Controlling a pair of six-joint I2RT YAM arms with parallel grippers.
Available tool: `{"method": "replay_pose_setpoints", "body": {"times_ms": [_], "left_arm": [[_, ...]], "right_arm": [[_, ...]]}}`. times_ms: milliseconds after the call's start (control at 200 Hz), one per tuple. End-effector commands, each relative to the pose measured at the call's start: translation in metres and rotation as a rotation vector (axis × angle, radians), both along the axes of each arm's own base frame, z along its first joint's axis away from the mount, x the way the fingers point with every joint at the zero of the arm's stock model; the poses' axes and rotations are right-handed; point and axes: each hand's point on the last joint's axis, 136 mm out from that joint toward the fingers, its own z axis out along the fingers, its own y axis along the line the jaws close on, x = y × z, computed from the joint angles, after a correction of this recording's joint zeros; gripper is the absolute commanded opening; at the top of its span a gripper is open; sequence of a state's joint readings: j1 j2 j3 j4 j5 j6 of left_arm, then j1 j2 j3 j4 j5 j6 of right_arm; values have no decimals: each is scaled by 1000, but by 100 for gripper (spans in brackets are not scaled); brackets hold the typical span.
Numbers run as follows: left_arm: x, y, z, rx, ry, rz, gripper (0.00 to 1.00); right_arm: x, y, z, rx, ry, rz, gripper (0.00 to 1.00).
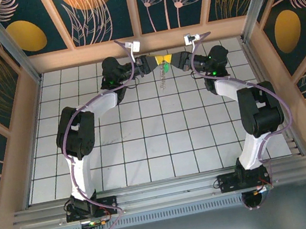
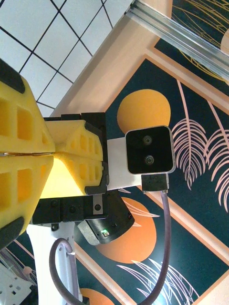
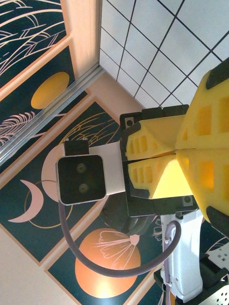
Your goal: Put the keys on the keyring
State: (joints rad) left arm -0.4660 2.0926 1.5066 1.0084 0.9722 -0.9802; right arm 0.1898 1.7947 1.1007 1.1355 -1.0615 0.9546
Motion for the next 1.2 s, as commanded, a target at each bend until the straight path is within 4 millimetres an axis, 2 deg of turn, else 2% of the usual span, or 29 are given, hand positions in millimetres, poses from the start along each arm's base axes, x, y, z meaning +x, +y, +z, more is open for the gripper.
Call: {"method": "replay_pose_setpoints", "body": {"times_ms": [0, 140, 300, 400, 445, 501, 626, 811, 986, 1191], "left_arm": [[-9, -6, 4, -35, -48, -19, 5], [-9, -6, 4, -53, -39, -18, 0], [-10, -4, 8, -90, -41, -11, 0], [-12, -2, 11, -103, -47, -8, 0], [-12, -2, 12, -104, -48, -7, 0], [-13, -1, 12, -105, -50, -8, 0], [-14, -1, 13, -109, -52, -9, 0], [-15, 0, 14, -110, -54, -12, 0], [-16, 0, 14, -110, -53, -14, 0], [-15, 0, 14, -110, -52, -14, 0]], "right_arm": [[0, 1, 12, 25, -49, -6, 0], [-4, 3, 13, 27, -51, -3, 0], [-2, 0, 13, 27, -43, -20, 0], [0, -8, 15, 33, -41, -59, 24], [0, -14, 16, 40, -42, -80, 31], [0, -22, 17, 50, -42, -104, 34], [-5, -35, 16, 68, -41, -129, 36], [-16, -37, 13, 77, -49, -124, 36], [-21, -34, 15, 84, -56, -120, 36], [-23, -21, 20, 88, -70, -89, 38]]}}
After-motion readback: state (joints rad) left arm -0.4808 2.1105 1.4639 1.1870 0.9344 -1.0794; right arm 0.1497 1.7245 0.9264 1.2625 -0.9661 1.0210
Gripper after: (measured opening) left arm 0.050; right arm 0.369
